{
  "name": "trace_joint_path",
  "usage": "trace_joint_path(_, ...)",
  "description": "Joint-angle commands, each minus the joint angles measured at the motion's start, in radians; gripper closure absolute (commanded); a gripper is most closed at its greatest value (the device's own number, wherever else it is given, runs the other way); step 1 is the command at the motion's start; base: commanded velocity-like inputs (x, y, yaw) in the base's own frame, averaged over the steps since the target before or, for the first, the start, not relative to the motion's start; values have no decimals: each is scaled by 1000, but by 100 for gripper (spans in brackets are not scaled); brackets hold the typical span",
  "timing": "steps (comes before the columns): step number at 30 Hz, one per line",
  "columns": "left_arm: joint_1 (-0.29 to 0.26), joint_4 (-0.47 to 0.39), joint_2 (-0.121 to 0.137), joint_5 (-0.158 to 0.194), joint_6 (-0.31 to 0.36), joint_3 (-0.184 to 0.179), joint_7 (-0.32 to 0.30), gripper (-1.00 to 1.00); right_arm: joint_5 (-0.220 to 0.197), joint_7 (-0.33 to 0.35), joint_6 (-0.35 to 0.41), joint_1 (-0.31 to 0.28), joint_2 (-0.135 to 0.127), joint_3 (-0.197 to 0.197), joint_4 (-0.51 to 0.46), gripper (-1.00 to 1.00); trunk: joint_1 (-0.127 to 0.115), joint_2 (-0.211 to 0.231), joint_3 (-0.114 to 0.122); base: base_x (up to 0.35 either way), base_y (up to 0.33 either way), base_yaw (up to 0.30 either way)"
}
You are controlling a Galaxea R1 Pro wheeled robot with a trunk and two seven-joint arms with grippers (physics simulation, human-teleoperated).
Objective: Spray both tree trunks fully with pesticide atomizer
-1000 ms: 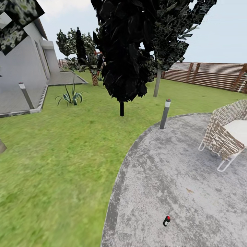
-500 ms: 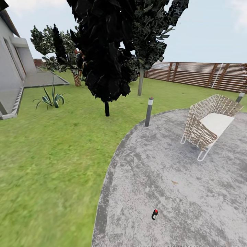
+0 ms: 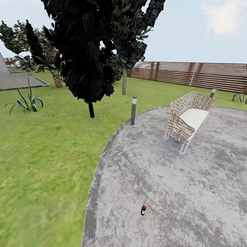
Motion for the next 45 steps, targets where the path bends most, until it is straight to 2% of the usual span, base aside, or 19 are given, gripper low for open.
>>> trace_joint_path(1, 0, 0, 0, 0, -3, 1, 1, -100, 8, 0, -3, -1, 0, 0, 1, -100, 0, 0, -1, 0, 0, -300)
trace_joint_path(25, 0, 0, 0, 0, -3, 1, 1, -100, 8, 0, -3, -1, 0, 0, 1, -100, 0, 0, -1, 0, 0, -298)
trace_joint_path(45, 0, 0, -2, 1, -2, 1, 1, -100, 11, -2, -4, -1, 1, 0, -1, -100, 0, 0, -1, 41, 41, -20)
